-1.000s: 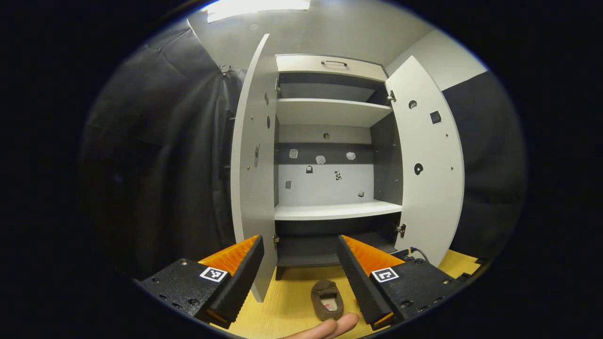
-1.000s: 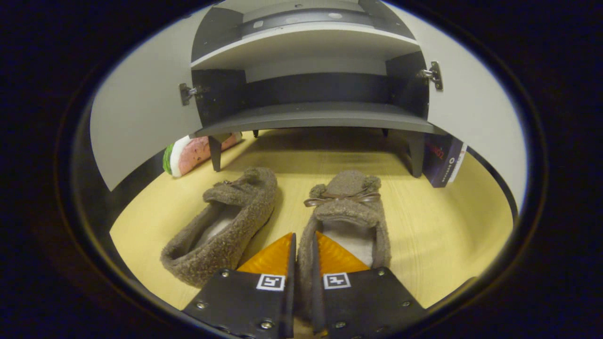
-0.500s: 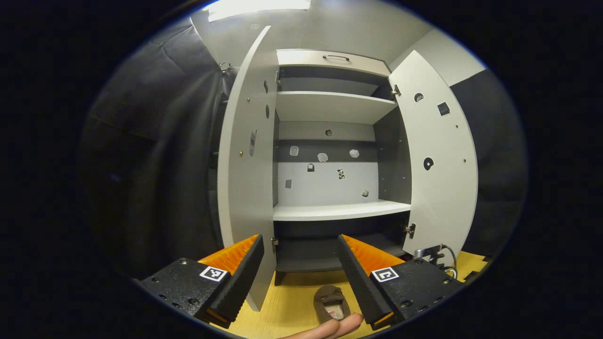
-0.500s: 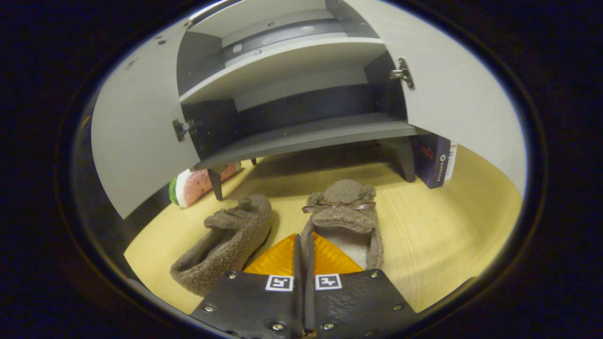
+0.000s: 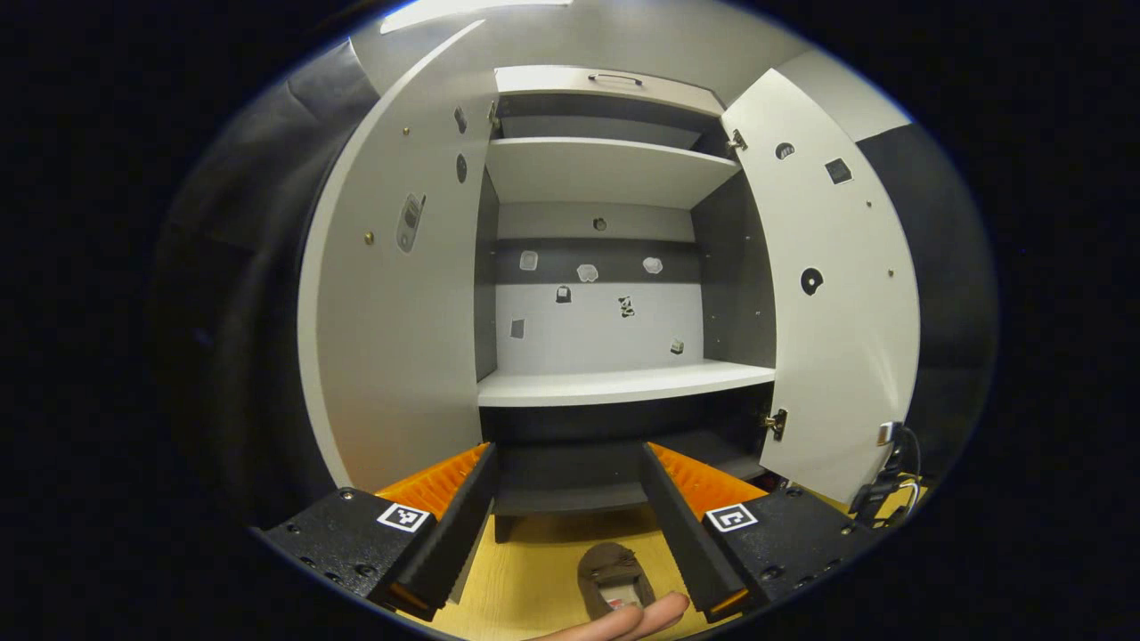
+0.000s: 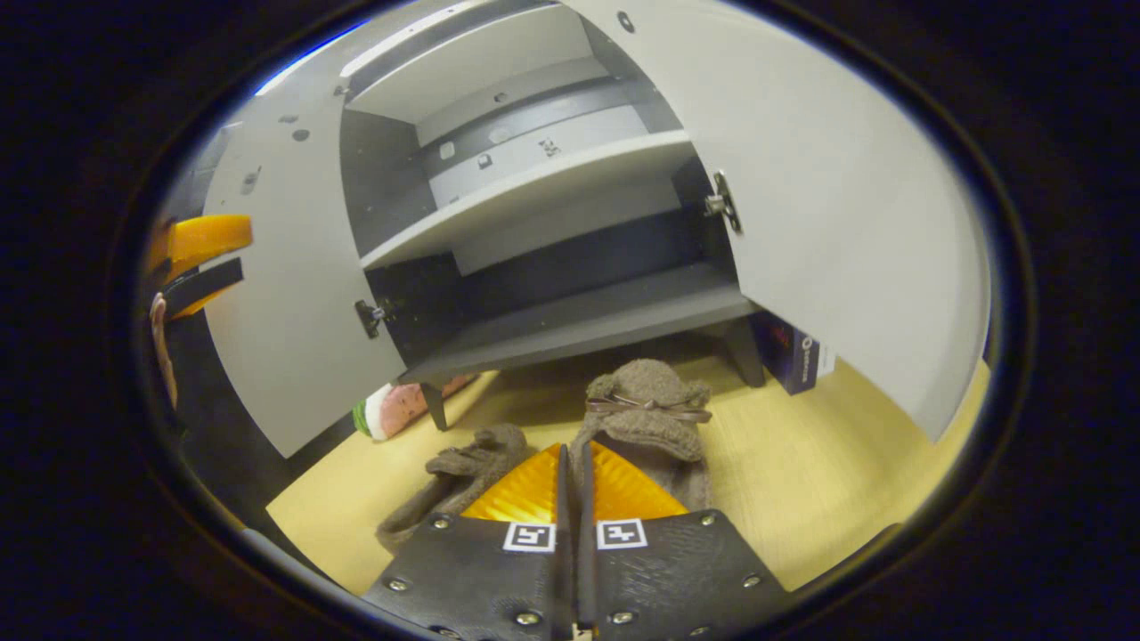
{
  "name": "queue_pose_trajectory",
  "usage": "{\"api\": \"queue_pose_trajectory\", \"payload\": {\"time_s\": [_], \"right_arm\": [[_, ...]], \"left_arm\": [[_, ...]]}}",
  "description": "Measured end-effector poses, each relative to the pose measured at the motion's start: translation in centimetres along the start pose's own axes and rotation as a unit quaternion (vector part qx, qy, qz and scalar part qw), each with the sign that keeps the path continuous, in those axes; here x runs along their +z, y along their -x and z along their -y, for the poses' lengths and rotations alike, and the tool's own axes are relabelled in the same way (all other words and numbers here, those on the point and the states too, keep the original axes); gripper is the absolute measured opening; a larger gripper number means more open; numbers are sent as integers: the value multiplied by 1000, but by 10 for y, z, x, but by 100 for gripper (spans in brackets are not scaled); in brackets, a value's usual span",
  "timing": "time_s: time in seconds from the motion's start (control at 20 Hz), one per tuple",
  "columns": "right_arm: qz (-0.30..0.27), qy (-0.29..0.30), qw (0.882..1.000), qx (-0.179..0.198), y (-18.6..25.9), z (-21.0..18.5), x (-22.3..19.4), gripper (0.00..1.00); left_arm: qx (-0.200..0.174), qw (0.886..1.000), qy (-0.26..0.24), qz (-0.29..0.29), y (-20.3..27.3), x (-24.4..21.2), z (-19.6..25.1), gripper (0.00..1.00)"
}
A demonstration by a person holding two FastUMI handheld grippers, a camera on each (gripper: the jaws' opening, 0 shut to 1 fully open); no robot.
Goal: Grab one shoe with the right hand and put it into the shoe cabinet, grab the other shoe with the left hand and put it into the shoe cabinet; then close the right door with the right hand and the left door with the left hand.
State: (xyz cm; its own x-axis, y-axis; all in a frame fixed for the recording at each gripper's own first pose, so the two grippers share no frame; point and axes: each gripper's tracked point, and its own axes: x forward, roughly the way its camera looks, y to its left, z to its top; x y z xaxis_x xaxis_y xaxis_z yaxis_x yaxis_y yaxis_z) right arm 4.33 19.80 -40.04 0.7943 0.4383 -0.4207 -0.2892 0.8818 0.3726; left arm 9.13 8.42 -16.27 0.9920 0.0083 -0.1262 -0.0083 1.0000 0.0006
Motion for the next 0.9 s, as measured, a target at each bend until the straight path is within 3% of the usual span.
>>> {"api": "queue_pose_trajectory", "payload": {"time_s": [0.3, 0.5, 0.9], "right_arm": [[69, 39, 997, 19, 13, -36, 91, 3], [126, 87, 988, 21, 17, -60, 164, 3], [218, 161, 962, -21, -4, -81, 315, 3]], "left_arm": [[4, 1000, -4, -8, -17, -6, -5, 97], [-2, 1000, -1, -7, -25, -5, -6, 97], [-28, 1000, -6, -1, -47, 0, 3, 97]]}}
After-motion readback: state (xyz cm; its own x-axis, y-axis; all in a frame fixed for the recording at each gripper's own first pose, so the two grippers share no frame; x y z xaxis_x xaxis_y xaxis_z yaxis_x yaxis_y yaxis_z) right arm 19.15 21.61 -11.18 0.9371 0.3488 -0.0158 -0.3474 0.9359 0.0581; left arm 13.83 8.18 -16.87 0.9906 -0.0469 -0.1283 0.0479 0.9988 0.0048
